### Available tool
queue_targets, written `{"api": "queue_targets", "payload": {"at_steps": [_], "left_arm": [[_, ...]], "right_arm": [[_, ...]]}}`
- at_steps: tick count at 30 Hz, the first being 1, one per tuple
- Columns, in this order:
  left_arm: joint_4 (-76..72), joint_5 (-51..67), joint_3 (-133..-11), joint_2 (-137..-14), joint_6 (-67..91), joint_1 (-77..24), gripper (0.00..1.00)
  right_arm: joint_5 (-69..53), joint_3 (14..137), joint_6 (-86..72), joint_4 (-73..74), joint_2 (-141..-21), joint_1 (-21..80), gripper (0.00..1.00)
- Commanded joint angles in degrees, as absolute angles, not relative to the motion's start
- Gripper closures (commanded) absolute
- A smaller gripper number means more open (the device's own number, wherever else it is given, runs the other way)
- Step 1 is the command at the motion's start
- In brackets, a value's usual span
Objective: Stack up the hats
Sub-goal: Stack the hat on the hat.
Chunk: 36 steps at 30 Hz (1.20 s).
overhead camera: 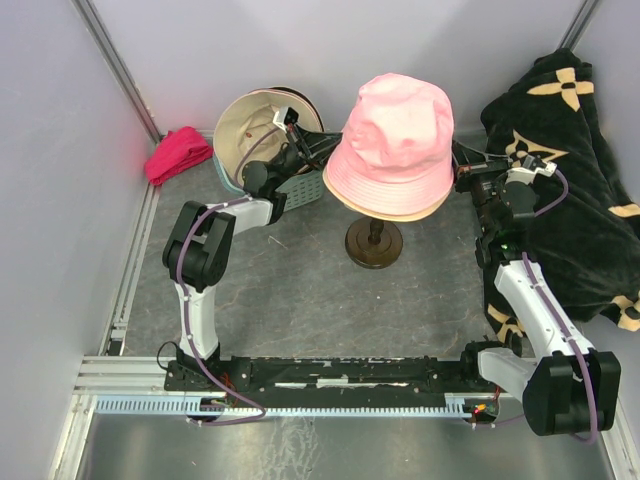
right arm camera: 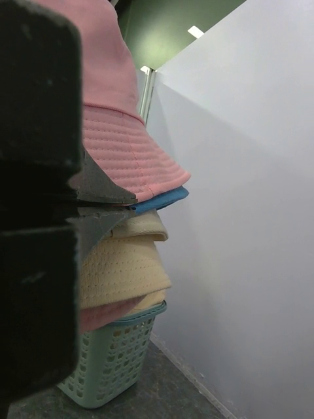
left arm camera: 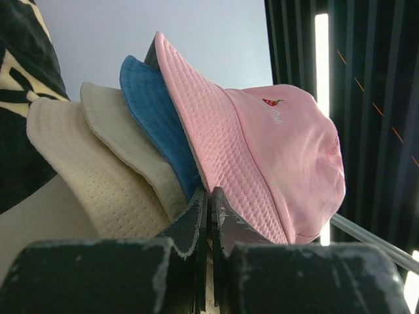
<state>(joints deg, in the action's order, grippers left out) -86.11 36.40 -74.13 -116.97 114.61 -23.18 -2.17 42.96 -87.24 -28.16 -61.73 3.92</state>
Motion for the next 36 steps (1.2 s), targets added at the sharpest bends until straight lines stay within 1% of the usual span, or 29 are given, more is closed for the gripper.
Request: {"api": "queue_targets", "payload": {"at_steps": [1,22,36], "left_arm": [[-98.47,38.23,-71.44,-116.79,115.63,-23.29,0.97],[-98.50,38.94,-66.45,-115.99,113.65,-24.06,0.97],[-98.18,39.37,-66.03,-115.23,113.60,-24.00,0.97]], "right_arm": [[-3.79,41.84,-81.39,-16.70,-63.30,3.38,0.99],[-5.34,40.93,-79.52,-14.76,-63.51,3.43,0.99],[-5.10,46.12,-76.58,-10.92,-65.64,3.41,0.99]]}}
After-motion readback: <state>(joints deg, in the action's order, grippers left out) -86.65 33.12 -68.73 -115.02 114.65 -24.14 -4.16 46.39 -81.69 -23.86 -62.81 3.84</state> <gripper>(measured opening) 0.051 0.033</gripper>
